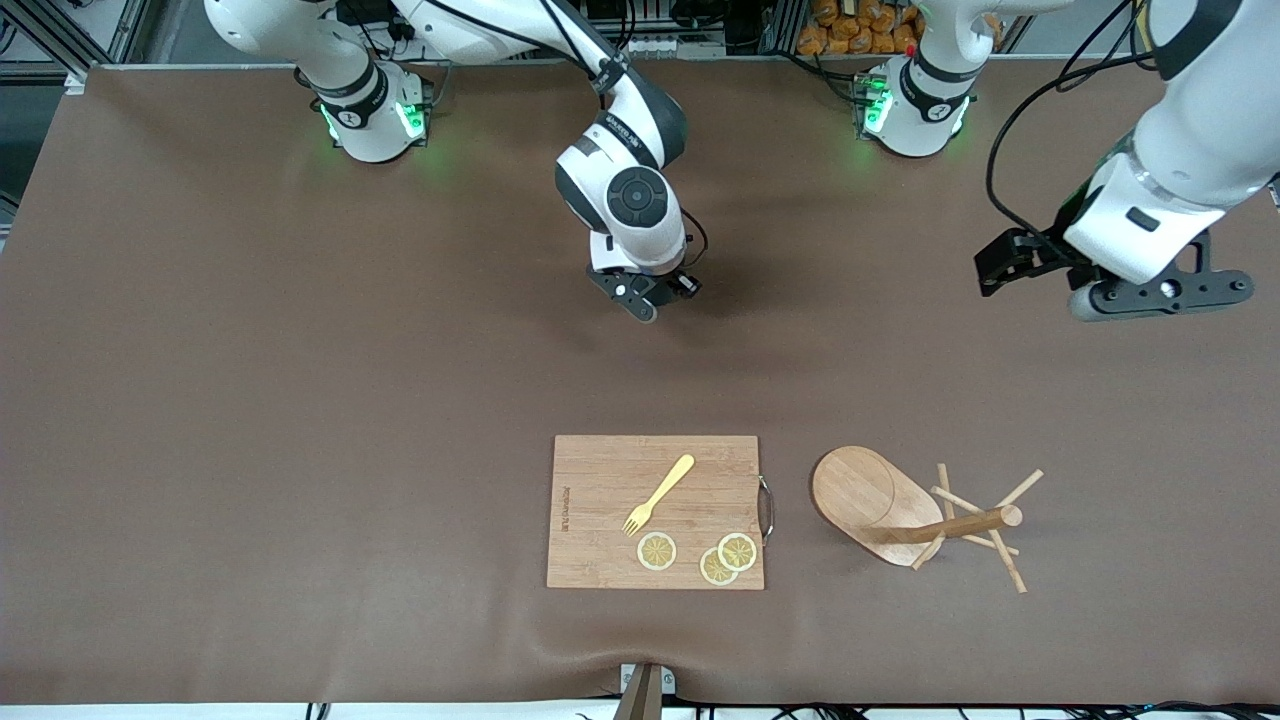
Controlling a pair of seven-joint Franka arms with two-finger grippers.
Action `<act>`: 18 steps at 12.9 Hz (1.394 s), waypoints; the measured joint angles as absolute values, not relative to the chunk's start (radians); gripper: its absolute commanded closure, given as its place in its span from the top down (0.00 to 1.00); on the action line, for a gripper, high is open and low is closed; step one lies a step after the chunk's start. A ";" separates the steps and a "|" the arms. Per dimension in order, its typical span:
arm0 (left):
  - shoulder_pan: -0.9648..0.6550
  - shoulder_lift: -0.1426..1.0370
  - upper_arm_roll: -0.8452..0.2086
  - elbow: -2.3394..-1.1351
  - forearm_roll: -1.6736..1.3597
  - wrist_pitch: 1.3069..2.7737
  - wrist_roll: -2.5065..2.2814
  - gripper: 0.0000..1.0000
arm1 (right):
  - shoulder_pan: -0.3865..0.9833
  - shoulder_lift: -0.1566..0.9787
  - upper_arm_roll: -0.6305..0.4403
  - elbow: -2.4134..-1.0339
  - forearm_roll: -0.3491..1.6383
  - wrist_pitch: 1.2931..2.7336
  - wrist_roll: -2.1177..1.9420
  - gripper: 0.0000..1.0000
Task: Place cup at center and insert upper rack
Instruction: 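Carry the teal mug with the right gripper toward the table middle, then set the mug down with the right gripper while the left gripper approaches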
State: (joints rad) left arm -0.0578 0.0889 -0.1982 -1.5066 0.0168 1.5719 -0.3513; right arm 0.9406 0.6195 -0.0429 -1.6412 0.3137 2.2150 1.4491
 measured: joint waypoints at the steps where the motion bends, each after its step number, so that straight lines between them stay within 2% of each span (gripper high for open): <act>1: -0.060 0.090 -0.205 -1.507 0.016 1.572 -0.377 1.00 | 0.935 0.615 -0.048 -1.638 0.314 2.208 1.441 1.00; 5: -0.090 0.094 -0.222 -1.507 0.015 1.573 -0.469 1.00 | 0.861 0.531 -0.062 -1.617 0.314 2.070 1.276 1.00; 11: -0.265 0.118 -0.227 -1.506 0.017 1.589 -0.870 1.00 | 0.606 0.321 -0.074 -1.614 0.313 1.806 0.886 1.00; 14: -0.359 0.171 -0.228 -1.498 0.042 1.627 -1.026 1.00 | 0.488 0.247 -0.076 -1.616 0.225 1.701 0.728 1.00; 18: -0.519 0.297 -0.226 -1.414 0.145 1.684 -1.250 1.00 | 0.375 0.118 -0.076 -1.665 0.172 1.671 0.510 1.00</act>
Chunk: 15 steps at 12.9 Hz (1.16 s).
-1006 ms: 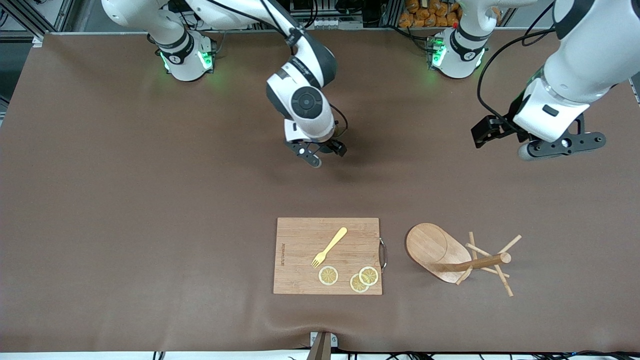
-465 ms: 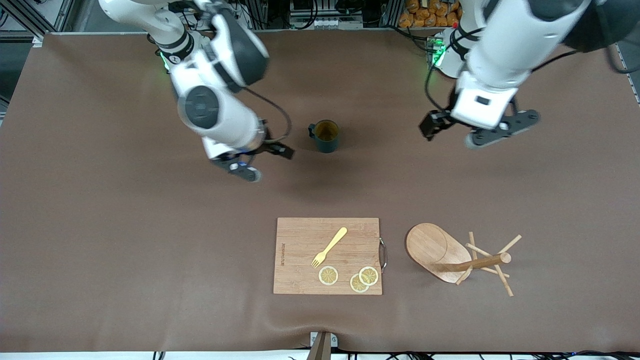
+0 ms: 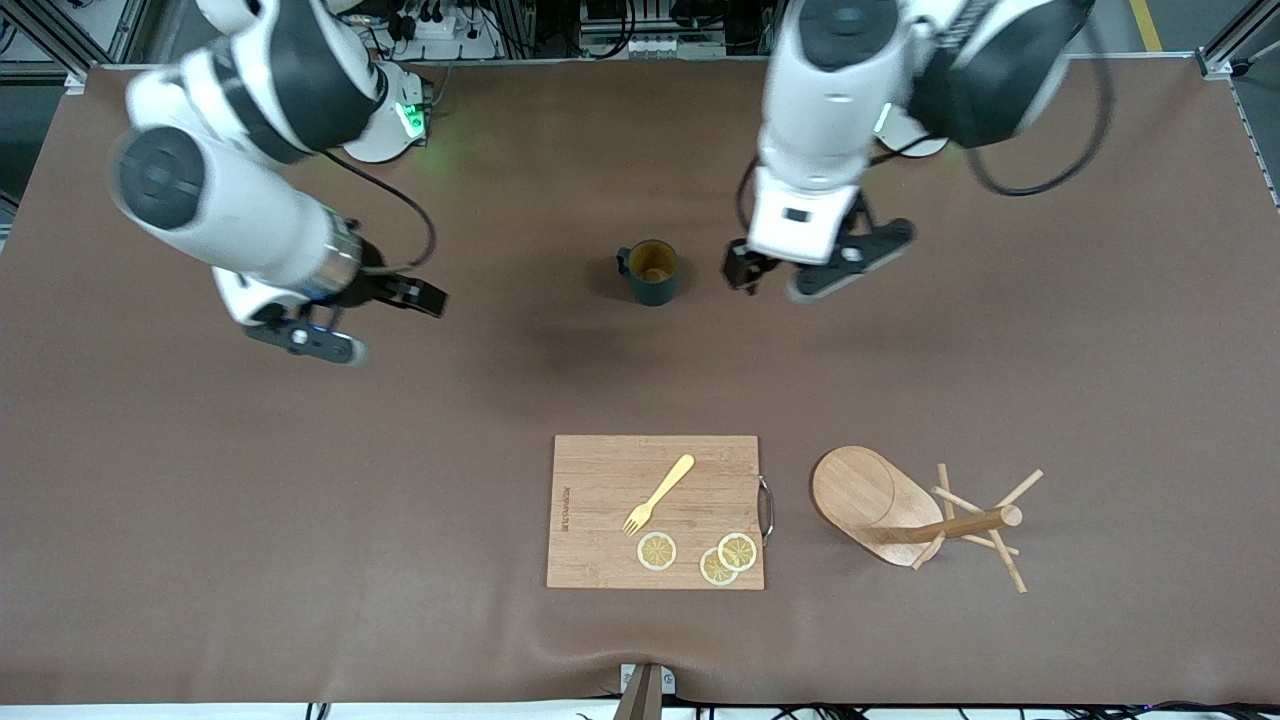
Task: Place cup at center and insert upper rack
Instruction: 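Set the mug down with the right gripper while the left gripper approaches, then grasp the teal mug by its handle with the left gripper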
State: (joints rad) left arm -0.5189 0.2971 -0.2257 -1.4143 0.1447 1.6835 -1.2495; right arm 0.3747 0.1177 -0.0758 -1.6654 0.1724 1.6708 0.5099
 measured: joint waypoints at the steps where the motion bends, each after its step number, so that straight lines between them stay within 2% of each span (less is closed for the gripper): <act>1: -0.562 0.335 -0.223 -1.384 0.170 1.704 -1.312 1.00 | 0.343 0.078 -0.076 -1.687 0.171 1.669 0.446 1.00; 6: -0.724 0.513 -0.206 -1.302 0.268 1.843 -1.570 1.00 | 0.249 -0.127 -0.076 -1.825 0.100 1.660 0.224 1.00; 8: -0.831 0.579 -0.143 -1.260 0.284 1.847 -1.637 1.00 | 0.249 -0.178 -0.073 -1.845 0.071 1.636 0.204 1.00; 12: -1.068 0.679 0.006 -1.244 0.288 1.846 -1.804 1.00 | 0.208 -0.225 -0.074 -1.858 0.053 1.607 0.121 1.00; 15: -1.175 0.732 0.051 -1.238 0.290 1.842 -1.930 1.00 | 0.157 -0.226 -0.074 -1.878 0.051 1.605 0.103 1.00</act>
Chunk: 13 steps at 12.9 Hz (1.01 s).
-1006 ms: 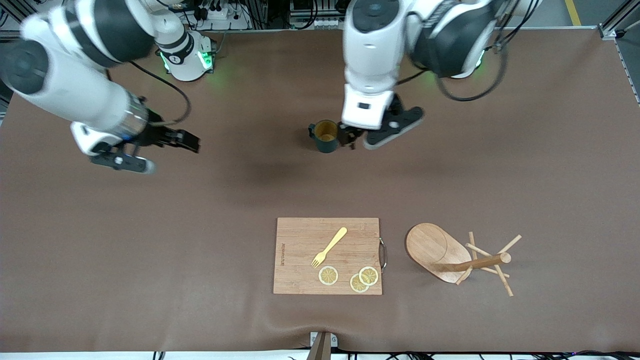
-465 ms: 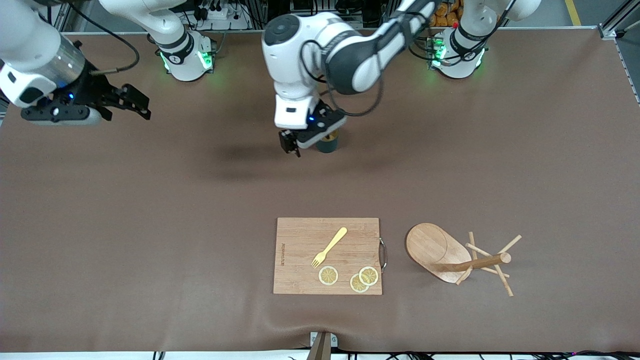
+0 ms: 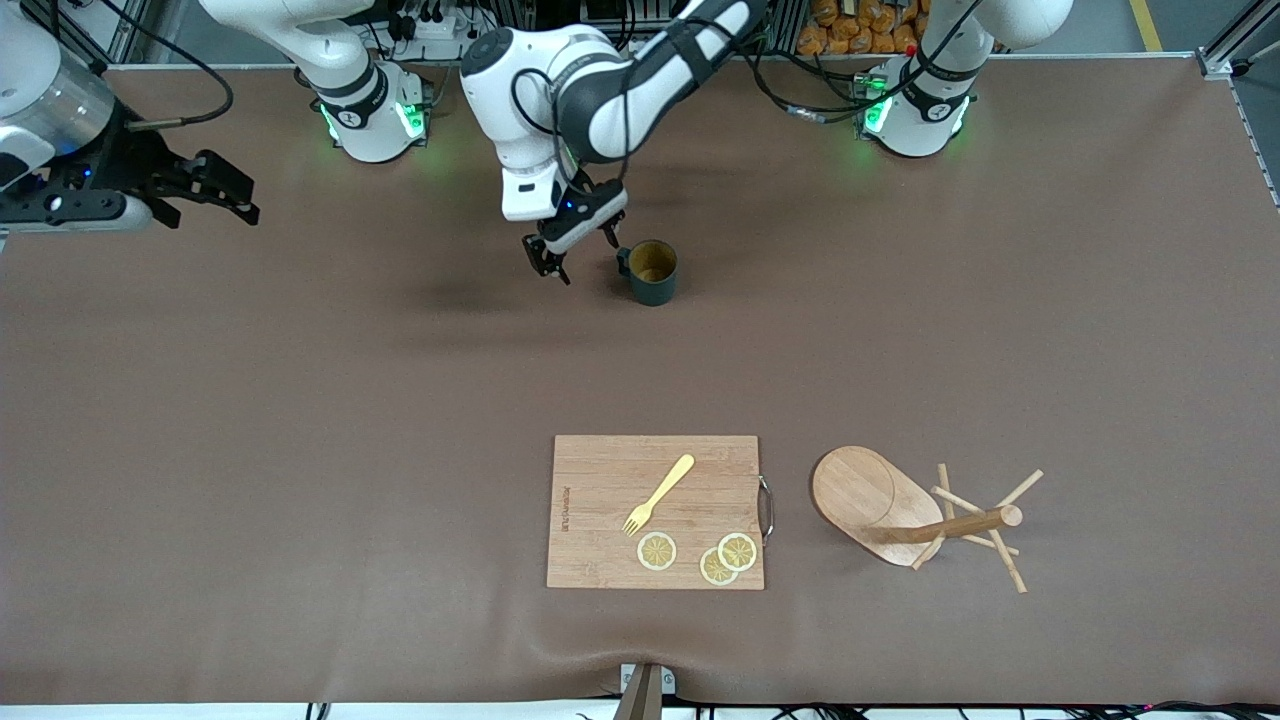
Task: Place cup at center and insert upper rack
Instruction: 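Grasp the teal mug by its handle with the left gripper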
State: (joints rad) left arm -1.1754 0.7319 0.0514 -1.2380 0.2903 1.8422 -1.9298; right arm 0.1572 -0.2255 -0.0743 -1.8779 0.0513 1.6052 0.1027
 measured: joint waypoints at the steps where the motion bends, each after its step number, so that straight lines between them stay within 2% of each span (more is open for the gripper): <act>1: -1.192 0.739 0.054 -1.237 0.291 1.830 -1.956 1.00 | 0.151 -0.226 -0.074 -1.884 0.051 1.606 0.102 1.00; 8: -1.252 0.867 0.076 -1.236 0.299 1.783 -2.206 1.00 | 0.136 -0.249 -0.074 -1.897 0.050 1.582 0.102 1.00; 13: -1.268 0.905 0.076 -1.234 0.299 1.747 -2.310 1.00 | 0.136 -0.254 -0.073 -1.901 0.050 1.580 0.102 1.00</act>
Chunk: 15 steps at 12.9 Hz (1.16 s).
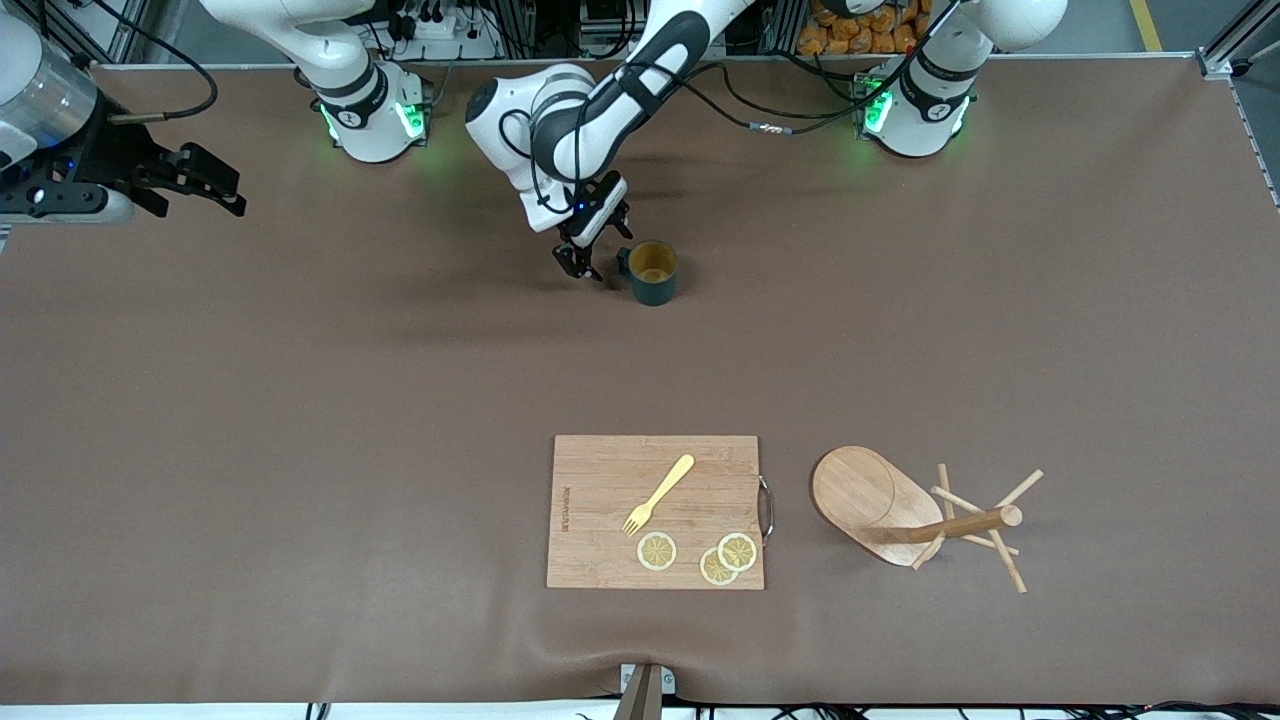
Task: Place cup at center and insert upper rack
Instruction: 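Grasp the teal mug by its handle with the left gripper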
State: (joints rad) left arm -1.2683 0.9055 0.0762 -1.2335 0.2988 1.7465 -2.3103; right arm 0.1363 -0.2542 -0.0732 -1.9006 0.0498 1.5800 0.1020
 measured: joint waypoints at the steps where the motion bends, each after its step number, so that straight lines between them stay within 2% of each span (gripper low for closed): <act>1: -1.268 0.911 0.076 -1.233 0.299 1.738 -2.323 1.00 | 0.136 -0.254 -0.073 -1.901 0.050 1.580 0.102 1.00; 3: -1.268 0.928 0.076 -1.233 0.298 1.722 -2.335 0.99 | 0.136 -0.254 -0.072 -1.902 0.050 1.580 0.102 1.00; 5: -1.268 0.943 0.076 -1.233 0.298 1.721 -2.338 0.84 | 0.136 -0.254 -0.071 -1.903 0.050 1.580 0.102 1.00; 8: -1.268 0.948 0.076 -1.233 0.298 1.721 -2.339 0.72 | 0.136 -0.254 -0.071 -1.903 0.050 1.578 0.102 1.00; 10: -1.268 0.948 0.076 -1.232 0.298 1.721 -2.339 0.60 | 0.136 -0.254 -0.072 -1.904 0.050 1.578 0.102 1.00; 12: -1.268 0.948 0.076 -1.231 0.298 1.721 -2.339 0.55 | 0.136 -0.254 -0.071 -1.904 0.050 1.578 0.102 1.00; 15: -1.268 0.948 0.077 -1.227 0.298 1.721 -2.339 0.34 | 0.136 -0.254 -0.072 -1.905 0.050 1.578 0.102 1.00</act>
State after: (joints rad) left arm -1.2683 0.9479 0.0766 -1.2271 0.2979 1.7207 -2.3388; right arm 0.1363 -0.2543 -0.0715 -1.9047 0.0496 1.5781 0.1016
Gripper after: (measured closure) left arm 0.458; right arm 0.000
